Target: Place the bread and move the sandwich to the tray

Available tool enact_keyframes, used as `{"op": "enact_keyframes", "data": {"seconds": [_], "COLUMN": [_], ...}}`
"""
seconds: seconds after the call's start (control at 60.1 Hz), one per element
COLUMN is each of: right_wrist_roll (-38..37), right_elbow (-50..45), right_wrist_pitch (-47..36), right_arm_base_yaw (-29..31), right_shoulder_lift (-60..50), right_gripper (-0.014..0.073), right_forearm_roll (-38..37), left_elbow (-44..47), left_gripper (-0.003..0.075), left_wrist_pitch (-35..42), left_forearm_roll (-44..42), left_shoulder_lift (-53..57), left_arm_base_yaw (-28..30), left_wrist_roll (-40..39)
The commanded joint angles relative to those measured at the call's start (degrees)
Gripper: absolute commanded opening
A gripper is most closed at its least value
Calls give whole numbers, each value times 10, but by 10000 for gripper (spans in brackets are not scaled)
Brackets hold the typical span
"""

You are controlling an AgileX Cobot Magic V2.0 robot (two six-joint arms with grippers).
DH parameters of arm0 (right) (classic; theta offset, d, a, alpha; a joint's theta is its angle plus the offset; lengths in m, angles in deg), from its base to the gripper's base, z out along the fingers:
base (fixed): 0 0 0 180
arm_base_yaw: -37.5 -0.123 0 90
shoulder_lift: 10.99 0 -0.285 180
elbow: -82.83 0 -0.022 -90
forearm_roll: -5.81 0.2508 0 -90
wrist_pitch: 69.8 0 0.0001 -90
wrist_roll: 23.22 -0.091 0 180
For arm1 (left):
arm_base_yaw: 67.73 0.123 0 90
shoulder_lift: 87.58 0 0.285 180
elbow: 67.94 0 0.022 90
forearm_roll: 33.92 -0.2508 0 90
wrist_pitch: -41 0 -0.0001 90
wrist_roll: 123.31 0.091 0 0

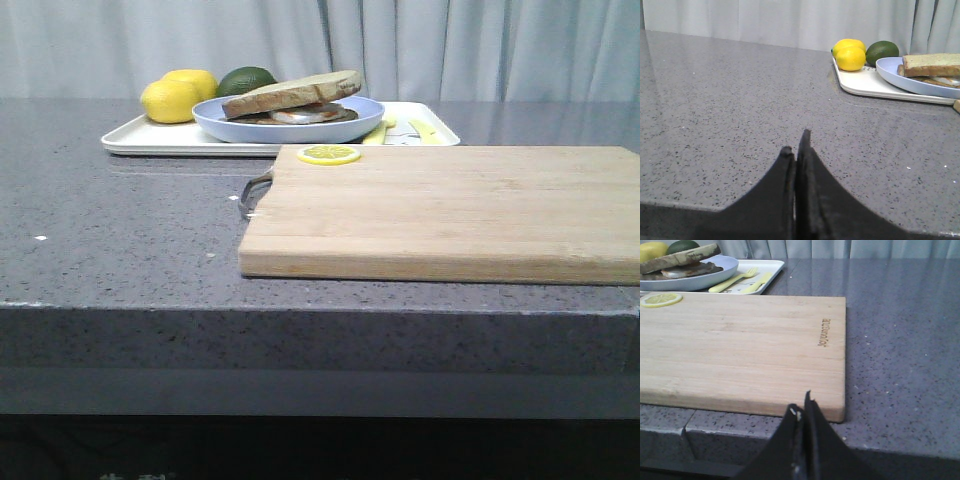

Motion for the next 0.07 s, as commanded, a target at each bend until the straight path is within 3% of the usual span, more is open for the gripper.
{"op": "enact_keyframes", "data": {"seconds": [0.0, 0.05], "right_wrist_roll": [2, 2], "right_elbow": [1, 1], "right_wrist_pitch": [-45, -45], "right_arm_base_yaw": [2, 2], "right_shoulder_lift": [-12, -12], "right_gripper": [-76, -76], "right_forearm_roll": [0, 0], "left_elbow": [6, 6], "left_gripper": [-19, -19], "left_wrist_pitch": [46, 46], "left_forearm_roll": [2, 2], "left_shoulder_lift": [13, 13], "left_arm_base_yaw": [1, 1], "left_wrist_roll": [-6, -6]}}
